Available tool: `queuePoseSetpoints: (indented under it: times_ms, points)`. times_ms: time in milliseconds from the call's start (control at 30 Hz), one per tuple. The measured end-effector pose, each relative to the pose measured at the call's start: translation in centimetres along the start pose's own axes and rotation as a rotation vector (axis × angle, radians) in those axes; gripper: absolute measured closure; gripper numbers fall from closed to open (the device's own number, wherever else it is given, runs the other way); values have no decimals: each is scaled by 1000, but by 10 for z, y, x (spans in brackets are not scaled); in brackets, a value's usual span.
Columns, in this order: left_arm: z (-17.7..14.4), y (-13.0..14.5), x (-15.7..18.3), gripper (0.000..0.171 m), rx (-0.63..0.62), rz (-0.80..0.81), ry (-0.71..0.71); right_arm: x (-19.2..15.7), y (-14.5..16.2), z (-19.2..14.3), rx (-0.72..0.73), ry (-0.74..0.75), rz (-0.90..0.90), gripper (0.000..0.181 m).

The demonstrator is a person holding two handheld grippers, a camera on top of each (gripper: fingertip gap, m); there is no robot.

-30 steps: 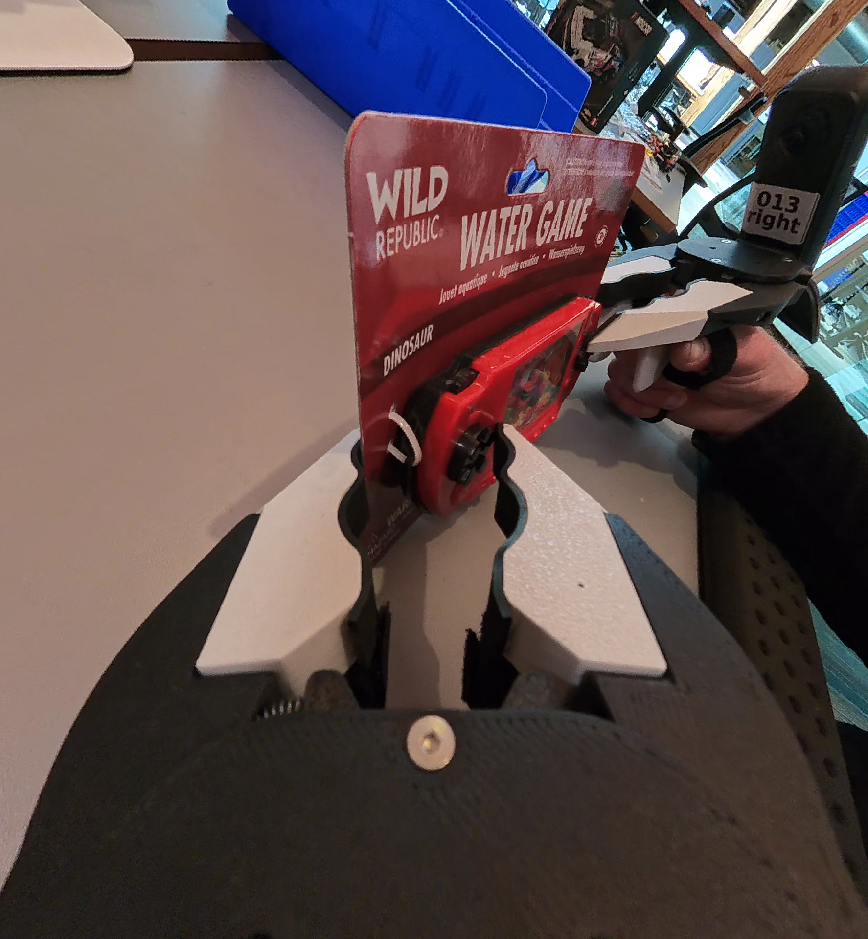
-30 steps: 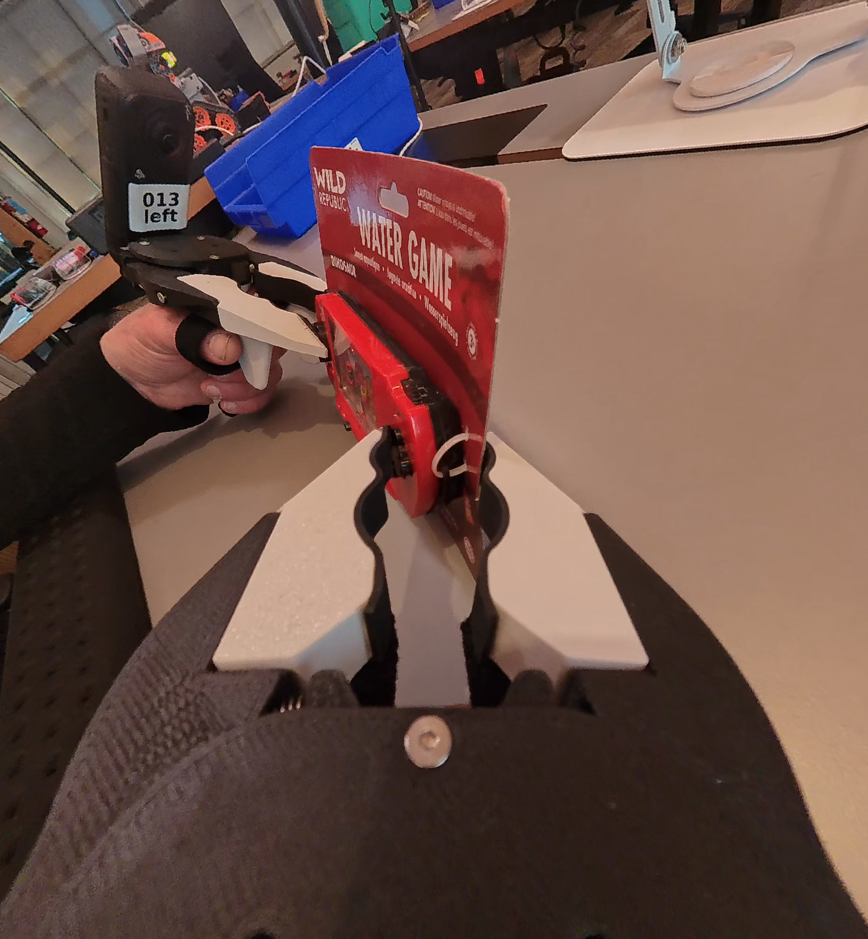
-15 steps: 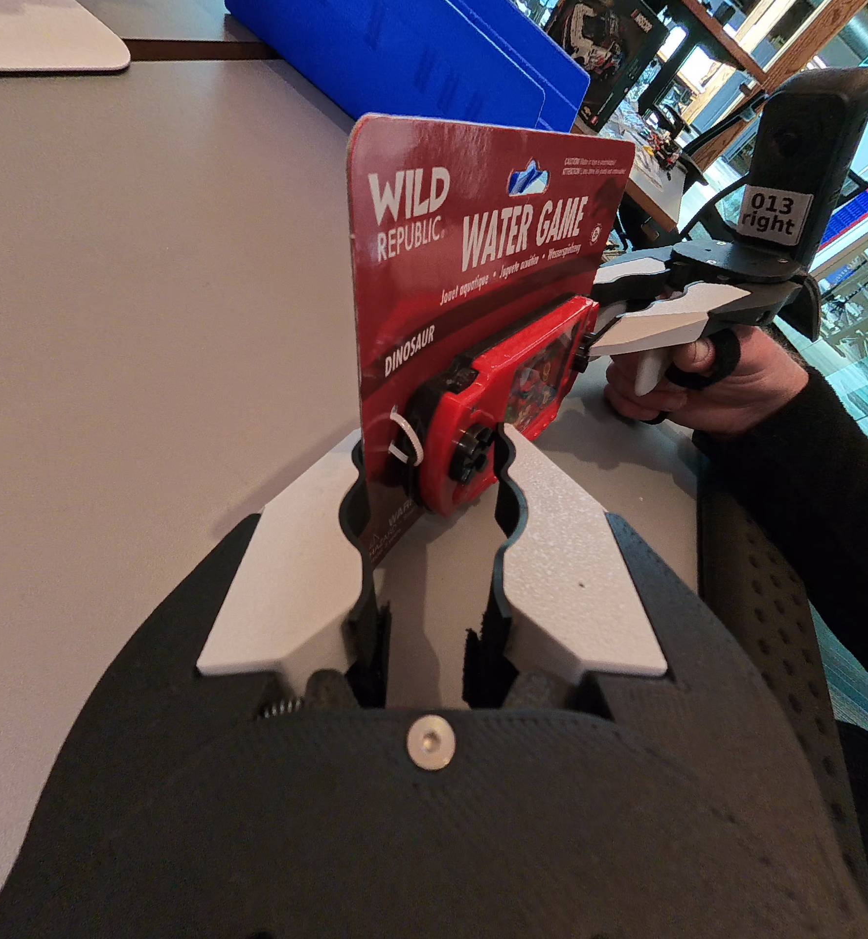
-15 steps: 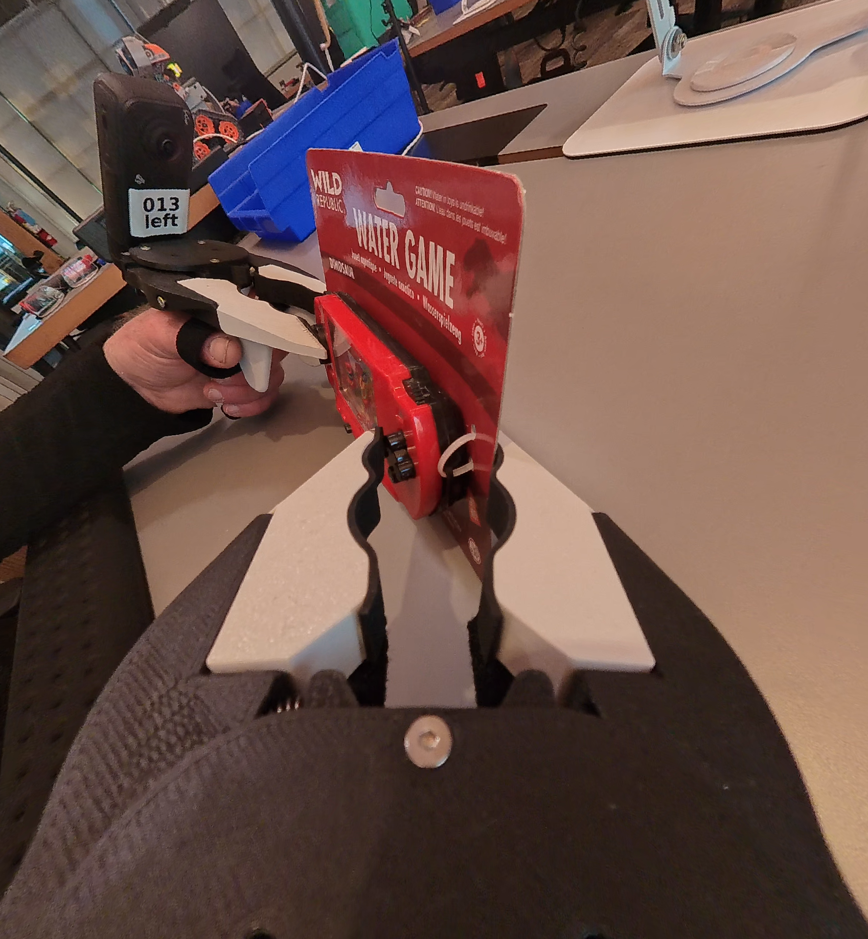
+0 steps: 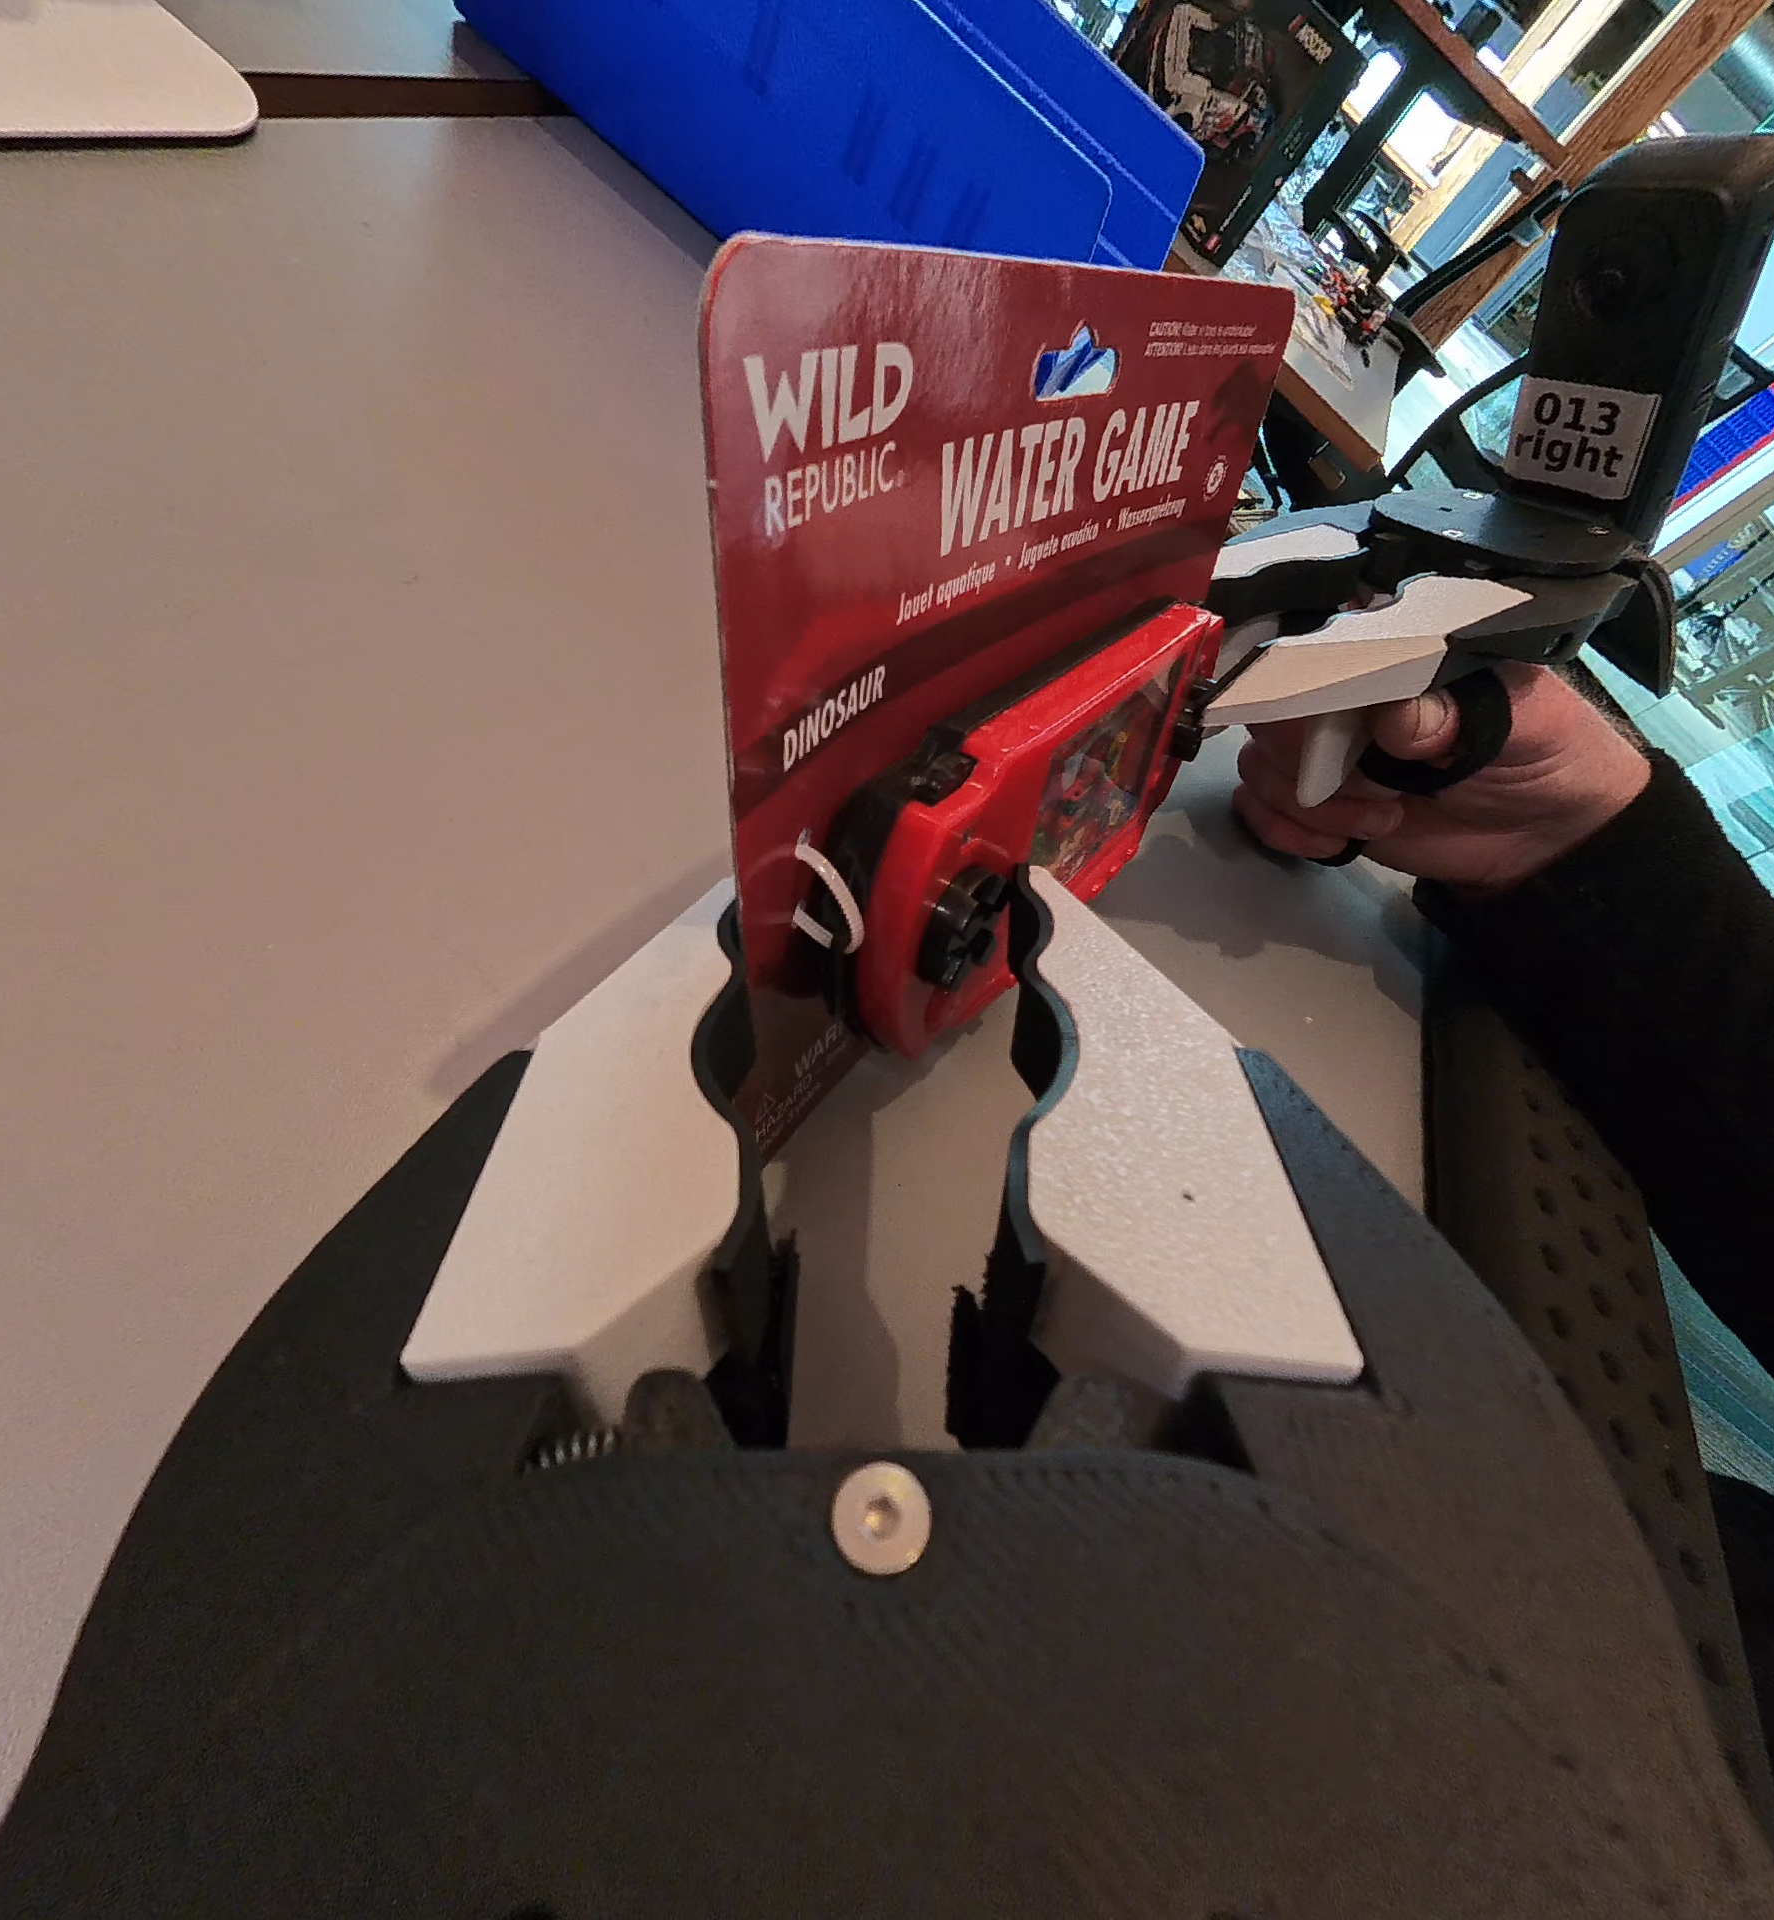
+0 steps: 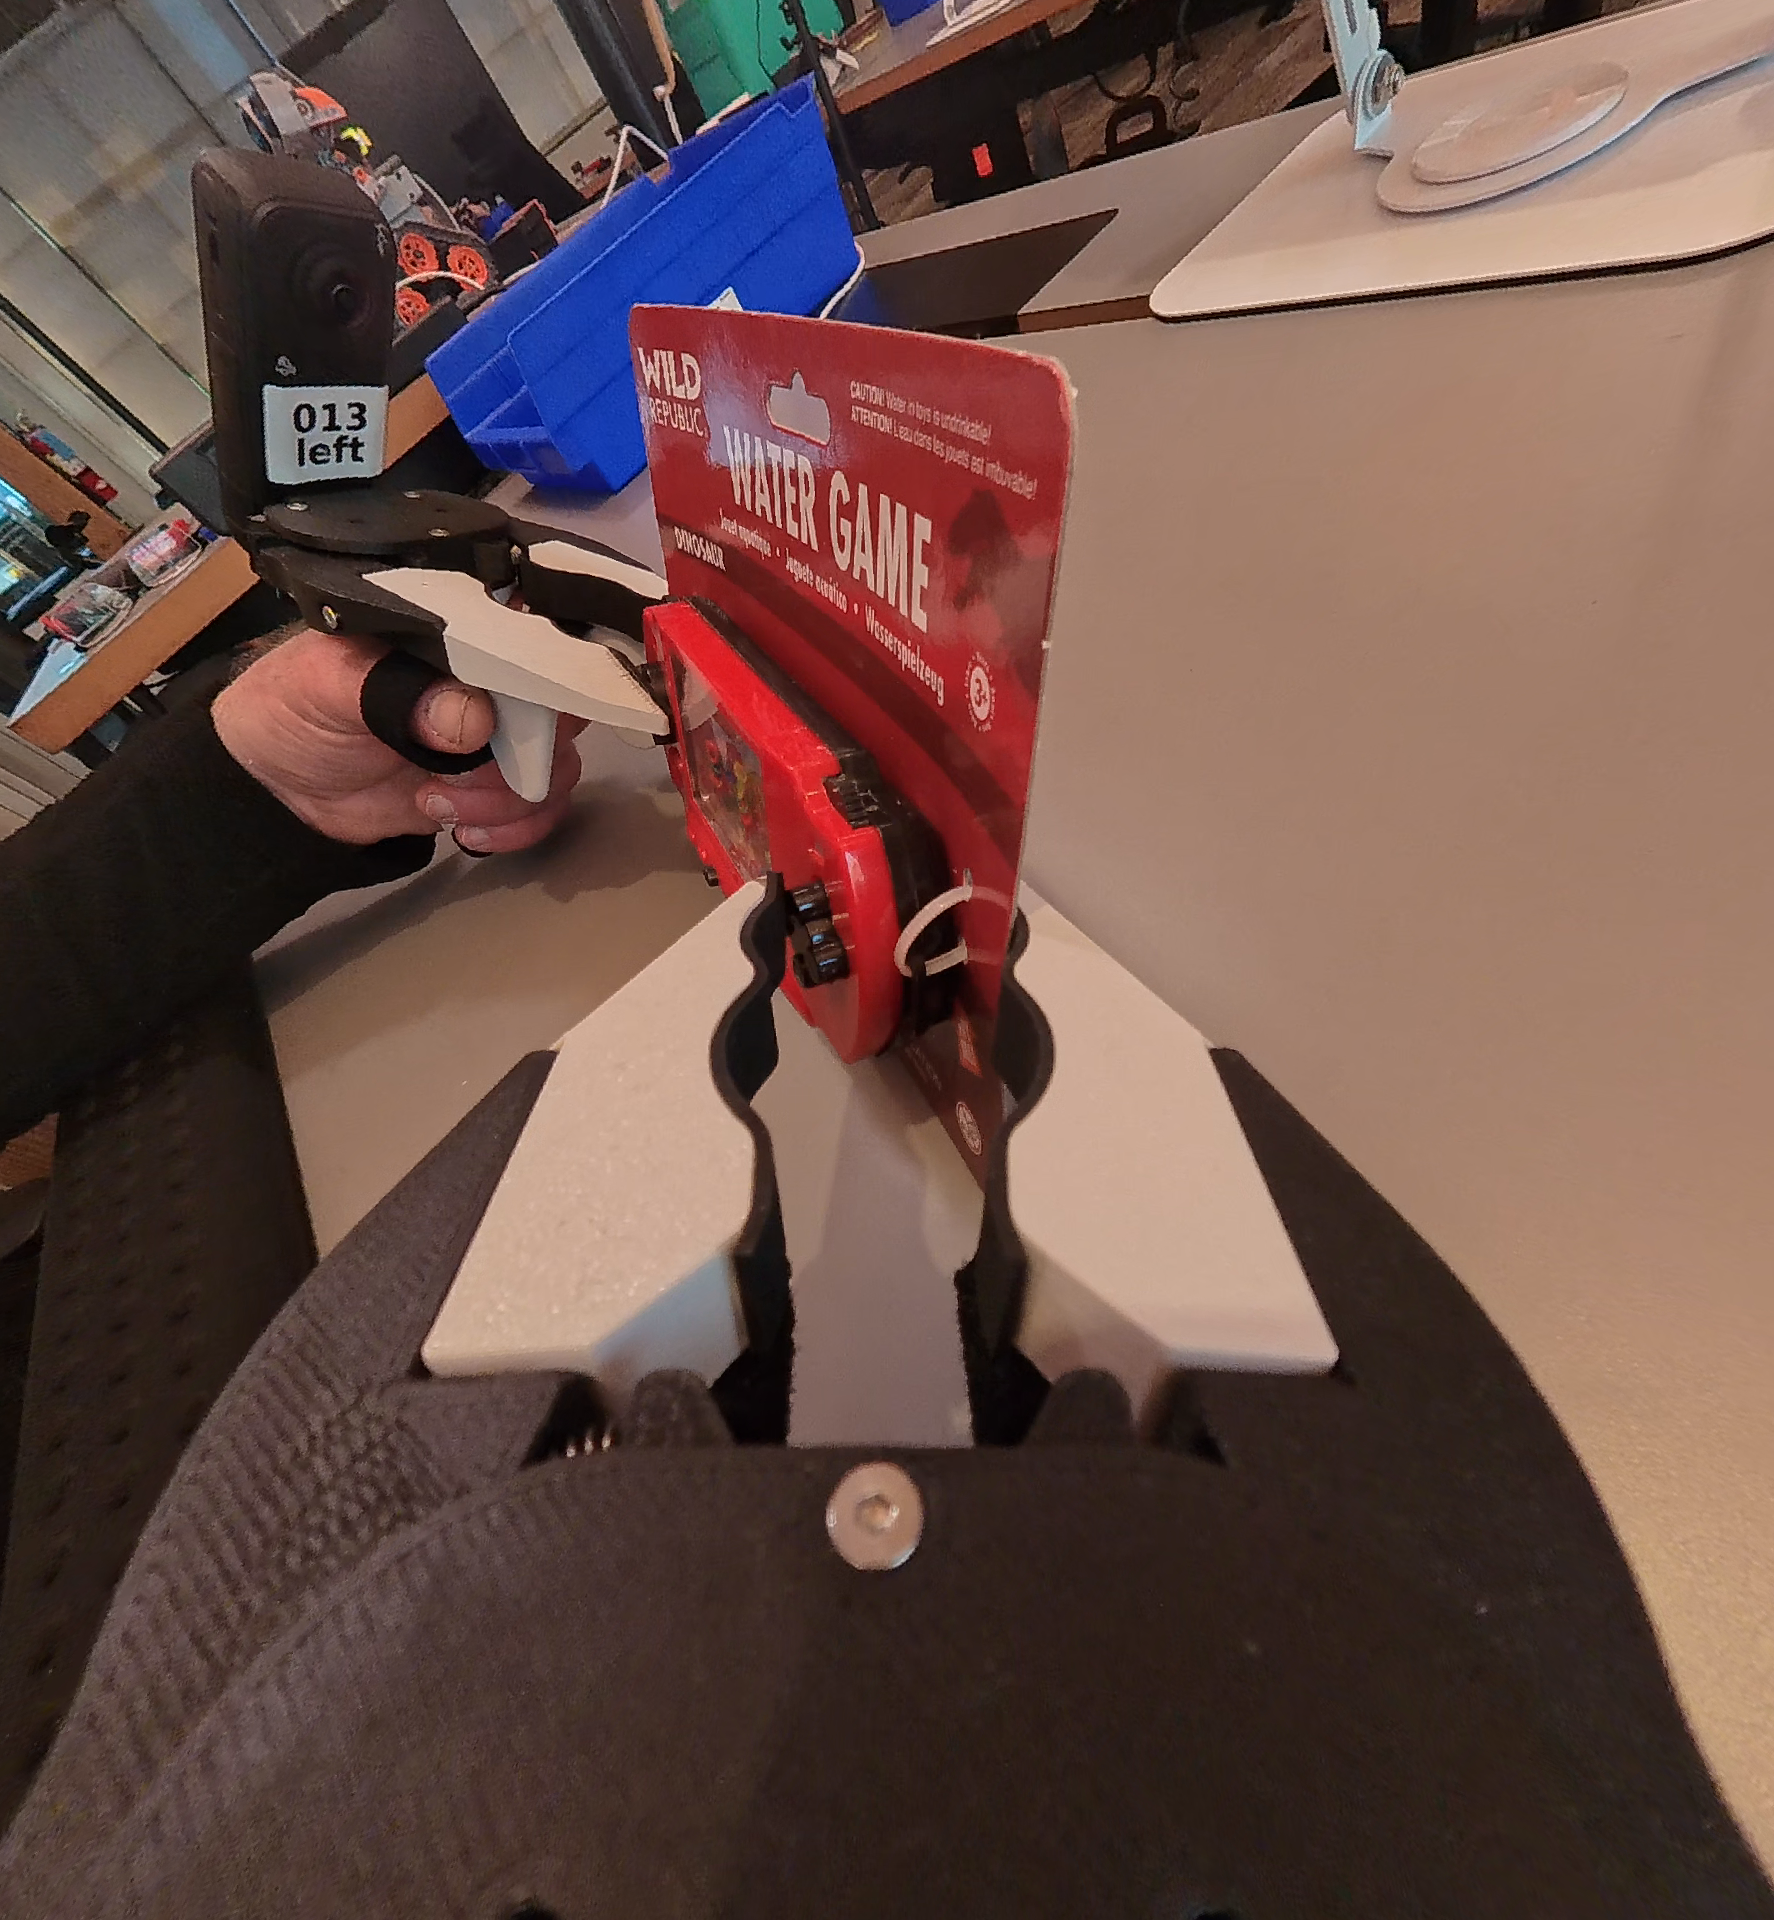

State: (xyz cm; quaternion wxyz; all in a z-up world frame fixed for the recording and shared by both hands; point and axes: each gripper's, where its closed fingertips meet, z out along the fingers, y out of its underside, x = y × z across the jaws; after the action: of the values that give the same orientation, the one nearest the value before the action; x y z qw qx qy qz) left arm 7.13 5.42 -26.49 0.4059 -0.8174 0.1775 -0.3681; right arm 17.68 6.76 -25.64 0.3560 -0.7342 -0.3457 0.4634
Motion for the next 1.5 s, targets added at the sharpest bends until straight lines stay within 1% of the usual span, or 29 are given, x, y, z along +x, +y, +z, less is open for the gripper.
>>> queuePoseSetpoints:
  times_ms: [233, 667, 800, 867, 933, 1000, 1033, 1100, 1167, 1267, 1333, 1367, 1467, 1500]
  points:
    - [0, 0, 0, 126, -1, 3, 0, 0, 0, -1, -2, -1, 0, 148]
    - [1, 0, 1, 126, -2, -1, 6, -2, 2, -1, -13, -6, -9, 140]
    - [1, 0, 2, 126, 3, 12, 4, -1, 3, -4, -24, 11, -36, 141]
    - [1, -2, 4, 126, 13, 43, -2, -1, 3, -5, -24, 25, -66, 144]
    - [-2, -12, 10, 126, 58, 124, -24, -4, -4, -8, -3, 51, -121, 144]
    - [-5, -19, 15, 127, 74, 188, -45, -4, -9, -10, 8, 70, -144, 145]
    - [-3, -18, 15, 127, 67, 198, -49, -1, -7, -10, 0, 80, -144, 145]
    - [5, -6, 8, 127, 22, 165, -49, 3, -2, -7, -16, 87, -140, 146]
    - [6, -3, 7, 126, 28, 114, -16, 2, -5, -8, -17, 97, -159, 146]
    - [3, -9, 8, 126, 41, 171, -50, 2, -6, -7, -15, 111, -170, 145]
    - [7, -2, 5, 125, 9, 159, -54, 3, -5, -7, -16, 105, -159, 145]
    - [7, -3, 6, 126, 22, 144, -37, 2, -6, -8, -11, 109, -165, 145]
    - [8, 0, 5, 125, -6, 209, -77, 3, -4, -6, -17, 117, -174, 144]
    - [9, -1, 5, 125, 2, 195, -70, 4, -5, -6, -14, 108, -155, 144]
